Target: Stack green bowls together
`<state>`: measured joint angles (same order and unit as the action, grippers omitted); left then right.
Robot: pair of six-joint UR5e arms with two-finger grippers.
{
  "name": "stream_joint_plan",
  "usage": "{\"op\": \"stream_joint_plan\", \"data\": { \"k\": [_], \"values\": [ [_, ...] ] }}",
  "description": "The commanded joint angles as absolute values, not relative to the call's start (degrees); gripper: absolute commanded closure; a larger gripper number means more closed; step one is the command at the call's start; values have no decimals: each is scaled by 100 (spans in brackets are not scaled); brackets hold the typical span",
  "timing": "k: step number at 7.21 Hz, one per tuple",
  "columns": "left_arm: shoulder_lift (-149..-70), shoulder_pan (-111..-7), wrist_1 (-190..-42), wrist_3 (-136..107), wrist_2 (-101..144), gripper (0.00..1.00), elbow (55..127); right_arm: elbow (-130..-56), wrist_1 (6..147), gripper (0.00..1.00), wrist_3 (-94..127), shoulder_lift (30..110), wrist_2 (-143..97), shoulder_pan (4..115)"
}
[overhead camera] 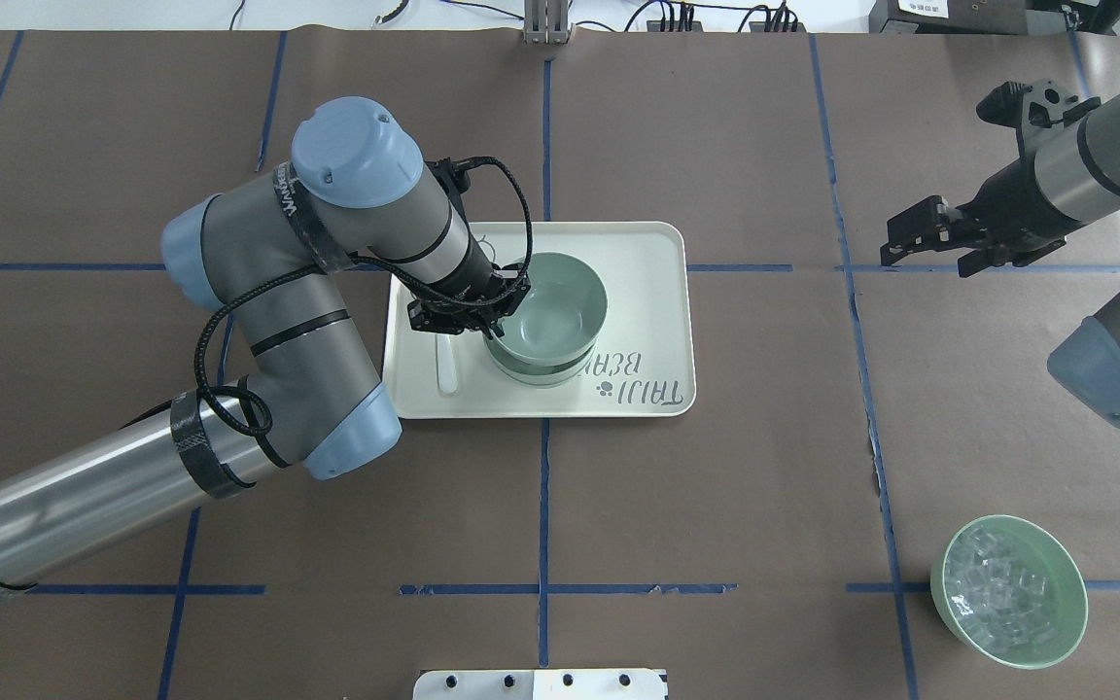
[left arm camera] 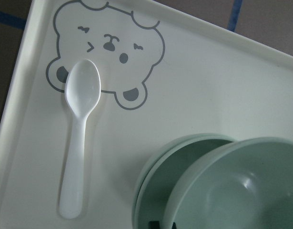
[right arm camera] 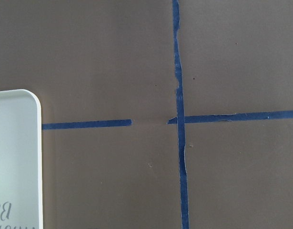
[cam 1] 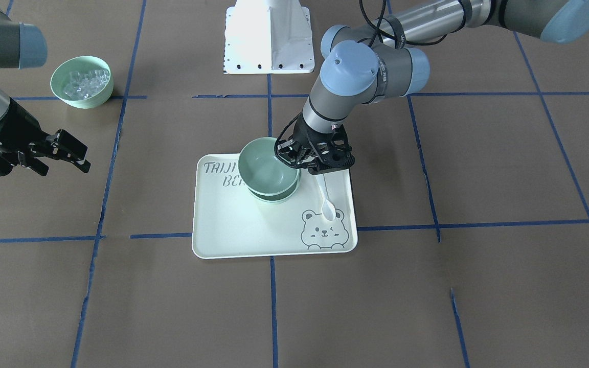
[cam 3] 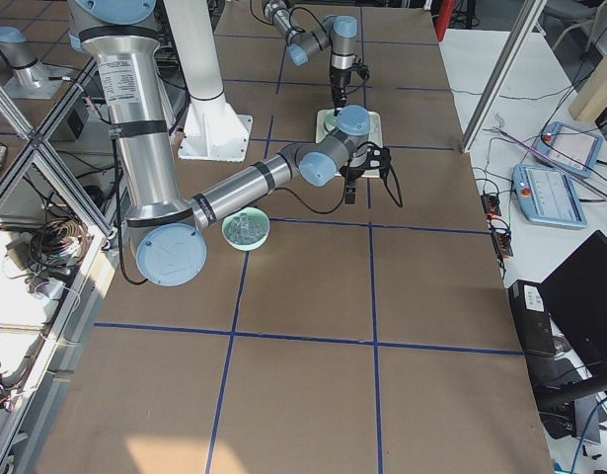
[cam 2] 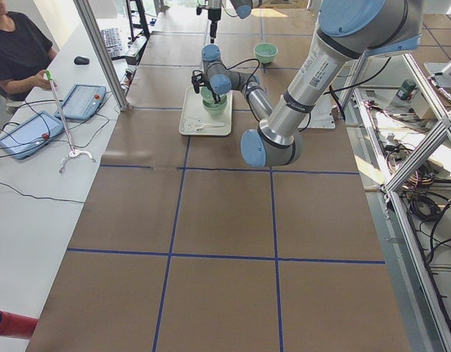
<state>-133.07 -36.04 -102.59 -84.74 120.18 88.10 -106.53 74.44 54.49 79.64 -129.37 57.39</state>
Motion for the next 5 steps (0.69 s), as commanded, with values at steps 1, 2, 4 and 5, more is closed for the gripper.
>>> {"op": "stream_joint_plan", "data": {
  "k": [1, 2, 4, 5],
  "values": [
    [-13289, -3586, -10283, -8455, 11832, 1, 8807, -10652, 7444, 0, 5449, 7972, -12937, 5739],
    [-13280, -3569, -10292, -8429, 11726, 0, 8815, -10652, 7444, 0, 5449, 7972, -12937, 5739],
    [-13193, -3577, -10292, -8394, 11733, 0, 9077, -10652, 7444, 0, 5449, 7963, -12937, 5765],
    [-12740, -3734, -10283, -7941, 11777, 0, 9671, -10652, 7462, 0, 5441, 7980, -12972, 5940]
  ]
}}
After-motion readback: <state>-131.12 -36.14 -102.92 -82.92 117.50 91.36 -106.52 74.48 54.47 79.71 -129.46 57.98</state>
